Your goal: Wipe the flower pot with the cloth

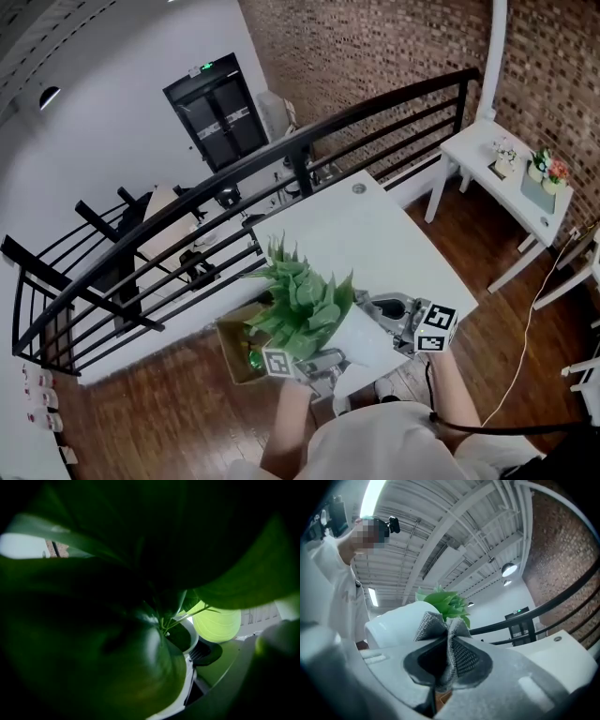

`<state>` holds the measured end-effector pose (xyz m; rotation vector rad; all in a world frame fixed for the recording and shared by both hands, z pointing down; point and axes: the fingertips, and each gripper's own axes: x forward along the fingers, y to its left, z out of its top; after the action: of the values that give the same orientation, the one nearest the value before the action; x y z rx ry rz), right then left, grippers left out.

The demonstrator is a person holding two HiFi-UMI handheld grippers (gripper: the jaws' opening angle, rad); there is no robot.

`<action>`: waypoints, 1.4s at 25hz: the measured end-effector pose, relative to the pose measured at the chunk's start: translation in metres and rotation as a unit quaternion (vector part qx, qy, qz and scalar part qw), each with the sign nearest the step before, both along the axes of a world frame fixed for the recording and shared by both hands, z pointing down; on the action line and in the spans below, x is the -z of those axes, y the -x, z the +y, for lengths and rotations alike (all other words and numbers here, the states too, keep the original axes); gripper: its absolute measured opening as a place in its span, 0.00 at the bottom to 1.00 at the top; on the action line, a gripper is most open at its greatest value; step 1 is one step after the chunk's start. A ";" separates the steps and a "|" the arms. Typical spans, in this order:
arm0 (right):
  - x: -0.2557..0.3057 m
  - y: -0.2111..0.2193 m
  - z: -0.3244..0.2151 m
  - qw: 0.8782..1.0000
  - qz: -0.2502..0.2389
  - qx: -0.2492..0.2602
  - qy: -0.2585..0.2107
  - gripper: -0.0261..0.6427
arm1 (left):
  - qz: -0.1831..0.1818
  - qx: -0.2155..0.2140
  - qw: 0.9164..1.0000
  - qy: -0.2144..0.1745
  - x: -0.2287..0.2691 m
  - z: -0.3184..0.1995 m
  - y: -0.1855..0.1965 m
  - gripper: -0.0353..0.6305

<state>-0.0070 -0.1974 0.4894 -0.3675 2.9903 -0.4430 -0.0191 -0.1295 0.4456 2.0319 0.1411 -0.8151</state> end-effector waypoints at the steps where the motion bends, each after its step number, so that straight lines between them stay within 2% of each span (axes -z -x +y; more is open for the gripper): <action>1: 0.004 -0.008 -0.004 1.000 -0.009 -0.016 -0.006 0.06 | -0.001 0.011 1.000 0.007 -0.002 -0.004 0.000 0.86; 3: 0.021 -0.027 -0.011 0.998 -0.038 -0.050 -0.020 0.06 | -0.001 0.033 0.999 0.026 -0.006 -0.015 0.006 0.86; 5: 0.045 -0.040 -0.010 0.995 -0.048 -0.061 -0.060 0.06 | -0.001 0.046 0.998 0.040 -0.008 -0.023 0.013 0.86; 8: 0.061 -0.029 0.007 0.994 -0.020 -0.019 -0.106 0.06 | 0.013 0.038 0.999 0.036 -0.002 -0.021 0.015 0.86; 10: 0.055 -0.022 0.013 0.995 -0.026 -0.009 -0.099 0.06 | 0.029 0.024 0.999 0.023 0.006 -0.012 0.011 0.86; 13: 0.043 -0.027 0.014 0.996 -0.058 -0.005 -0.065 0.06 | 0.051 0.008 0.999 0.012 0.018 -0.005 0.004 0.86; 17: 0.022 -0.017 0.016 0.999 -0.025 0.001 -0.041 0.06 | 0.067 0.010 0.998 0.006 0.033 -0.007 0.006 0.86; 22: 0.013 -0.011 0.013 0.999 -0.011 -0.013 -0.032 0.06 | 0.069 0.020 0.997 0.026 0.035 -0.016 0.008 0.86; 28: 0.008 -0.016 0.004 0.998 0.011 -0.054 -0.042 0.06 | 0.080 0.065 0.993 0.053 0.034 -0.037 0.012 0.86; 35: 0.005 0.009 0.026 0.991 0.074 -0.029 -0.103 0.06 | 0.073 0.158 0.983 0.063 0.040 -0.068 0.028 0.86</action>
<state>-0.0164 -0.1719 0.4848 -0.4842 3.1186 -0.1024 -0.0468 -0.1972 0.4061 1.8993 -0.1520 -1.1421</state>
